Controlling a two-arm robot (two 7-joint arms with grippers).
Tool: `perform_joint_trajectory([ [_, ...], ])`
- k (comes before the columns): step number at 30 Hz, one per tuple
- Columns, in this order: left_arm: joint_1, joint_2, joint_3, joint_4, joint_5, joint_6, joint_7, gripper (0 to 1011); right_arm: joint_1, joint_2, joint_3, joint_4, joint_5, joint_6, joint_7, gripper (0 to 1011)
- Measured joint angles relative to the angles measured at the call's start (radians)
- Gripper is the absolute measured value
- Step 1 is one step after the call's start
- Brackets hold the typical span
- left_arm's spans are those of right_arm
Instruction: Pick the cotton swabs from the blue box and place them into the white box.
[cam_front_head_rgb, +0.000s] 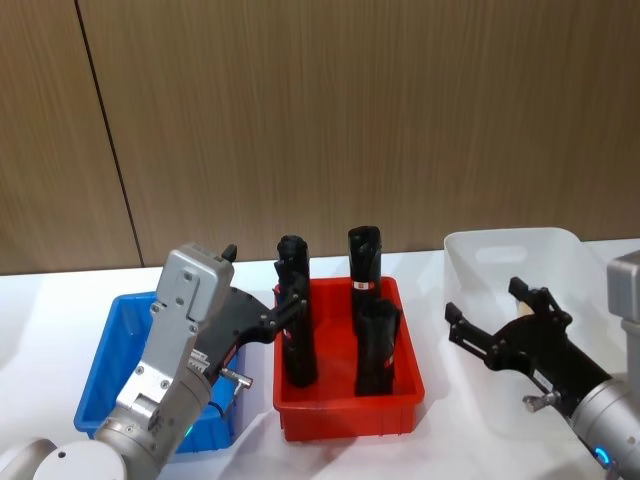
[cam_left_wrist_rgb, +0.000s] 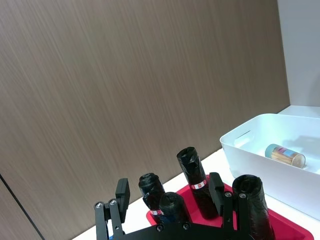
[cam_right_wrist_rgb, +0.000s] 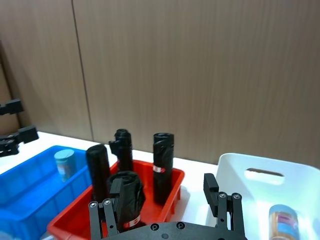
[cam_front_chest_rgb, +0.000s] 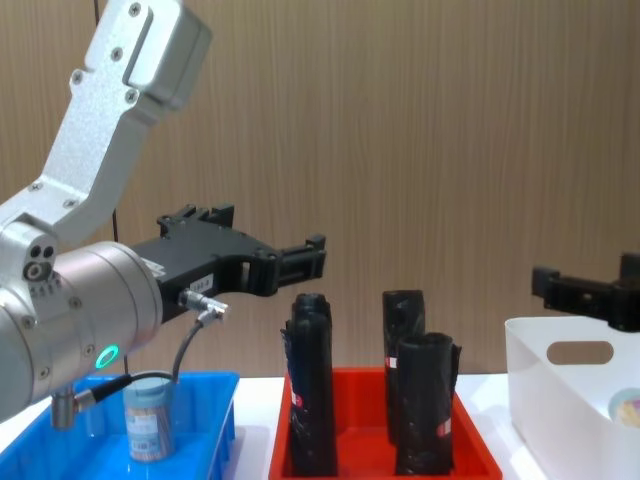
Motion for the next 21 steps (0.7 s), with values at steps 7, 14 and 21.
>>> perform_joint_trajectory([
  [7,0.000,0.000,0.000,0.000,0.000,0.000,0.000,1004,0.020,0.010,0.007,0.010,0.040,0.064,0.077,1002],
  [14,0.000,0.000,0.000,0.001,-0.001,0.000,0.000,1004,0.053,0.012,0.010,0.046,0.066,0.117,0.157,1001],
  [21,0.000,0.000,0.000,0.001,-0.001,0.000,0.000,1004,0.100,0.004,0.007,0.106,0.071,0.153,0.226,1001],
])
